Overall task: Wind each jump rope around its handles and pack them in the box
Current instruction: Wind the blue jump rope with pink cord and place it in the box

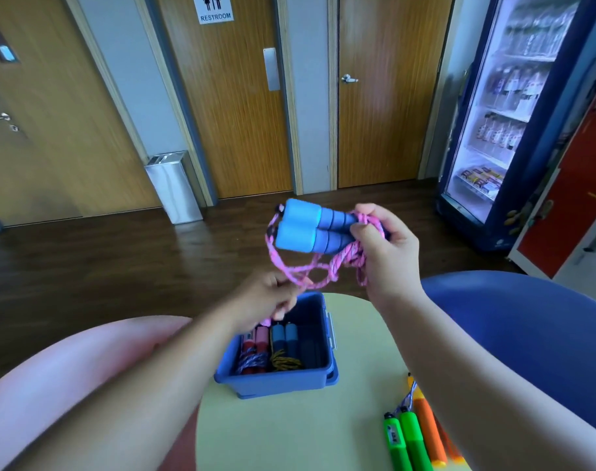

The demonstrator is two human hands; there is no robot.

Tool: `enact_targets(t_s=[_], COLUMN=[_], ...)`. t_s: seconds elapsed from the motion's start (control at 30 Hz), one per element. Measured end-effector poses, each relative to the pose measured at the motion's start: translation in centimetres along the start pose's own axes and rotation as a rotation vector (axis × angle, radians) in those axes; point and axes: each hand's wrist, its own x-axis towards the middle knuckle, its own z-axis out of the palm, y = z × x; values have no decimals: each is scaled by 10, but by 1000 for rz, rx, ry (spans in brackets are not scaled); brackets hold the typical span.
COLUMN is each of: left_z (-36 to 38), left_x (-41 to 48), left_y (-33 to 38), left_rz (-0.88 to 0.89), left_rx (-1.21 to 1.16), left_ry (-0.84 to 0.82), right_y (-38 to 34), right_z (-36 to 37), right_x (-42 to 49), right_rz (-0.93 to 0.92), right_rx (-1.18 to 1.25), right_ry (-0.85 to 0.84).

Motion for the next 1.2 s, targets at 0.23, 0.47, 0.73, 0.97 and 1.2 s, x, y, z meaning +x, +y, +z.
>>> enact_targets(t_s=[0.23, 0.47, 0.73, 0.97, 1.2], left_z=[45, -19, -27, -4, -11], left_x=[-43, -49, -38, -34, -43], left_y=[46, 85, 73, 72, 71], left_rz=[133, 442, 538, 582, 529], left_rx=[210, 786, 732, 694, 570], left_ry=[111, 340, 322, 249, 341], right_y=[26, 38, 30, 26, 38], right_z=[-14, -23, -23, -6, 6], right_x=[21, 5, -22, -24, -29], right_rz=[-7, -29, 63, -17, -70], right_rx=[-227, -321, -406, -655, -757], right_ry=[86, -108, -343, -366, -201])
